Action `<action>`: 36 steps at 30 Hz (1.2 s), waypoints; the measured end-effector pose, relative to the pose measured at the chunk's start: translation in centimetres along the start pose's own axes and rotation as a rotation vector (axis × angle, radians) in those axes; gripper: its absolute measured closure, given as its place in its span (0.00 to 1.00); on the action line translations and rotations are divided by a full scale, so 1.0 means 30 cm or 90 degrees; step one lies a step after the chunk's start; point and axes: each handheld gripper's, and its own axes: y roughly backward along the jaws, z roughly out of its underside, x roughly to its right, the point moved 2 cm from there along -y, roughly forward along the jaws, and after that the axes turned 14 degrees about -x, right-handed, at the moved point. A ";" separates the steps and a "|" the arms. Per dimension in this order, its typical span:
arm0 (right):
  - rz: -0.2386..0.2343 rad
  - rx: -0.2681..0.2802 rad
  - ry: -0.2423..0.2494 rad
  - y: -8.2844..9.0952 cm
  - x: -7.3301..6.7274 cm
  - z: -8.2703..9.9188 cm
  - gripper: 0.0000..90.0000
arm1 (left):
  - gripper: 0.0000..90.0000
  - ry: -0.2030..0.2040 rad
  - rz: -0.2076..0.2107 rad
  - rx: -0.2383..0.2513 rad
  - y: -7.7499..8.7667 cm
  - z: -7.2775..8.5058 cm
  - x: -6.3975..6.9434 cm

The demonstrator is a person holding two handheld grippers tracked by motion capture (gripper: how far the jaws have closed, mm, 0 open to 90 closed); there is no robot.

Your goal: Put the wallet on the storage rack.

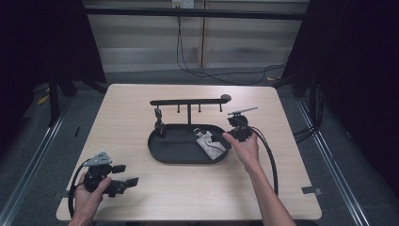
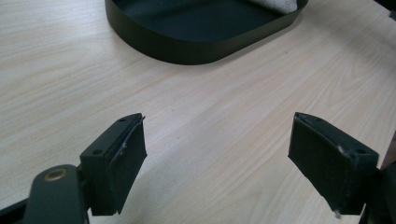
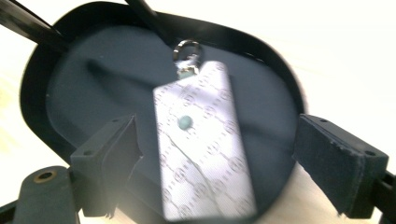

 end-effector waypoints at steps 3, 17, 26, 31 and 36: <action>0.003 0.016 -0.004 0.031 0.018 0.027 0.16 | 0.21 0.004 -0.001 -0.001 -0.002 0.001 -0.001; 0.015 0.076 -0.001 0.118 0.069 0.145 0.18 | 0.21 0.023 -0.011 0.009 0.004 0.001 -0.015; 0.040 0.082 0.013 0.173 0.087 0.257 0.18 | 0.21 0.023 -0.017 0.014 0.004 0.001 -0.012; 0.047 0.096 0.008 0.196 0.107 0.319 0.18 | 0.21 0.021 -0.018 0.014 0.004 -0.001 -0.010; 0.044 0.100 0.003 0.203 0.123 0.388 0.18 | 0.21 0.026 -0.014 0.021 0.003 -0.003 -0.007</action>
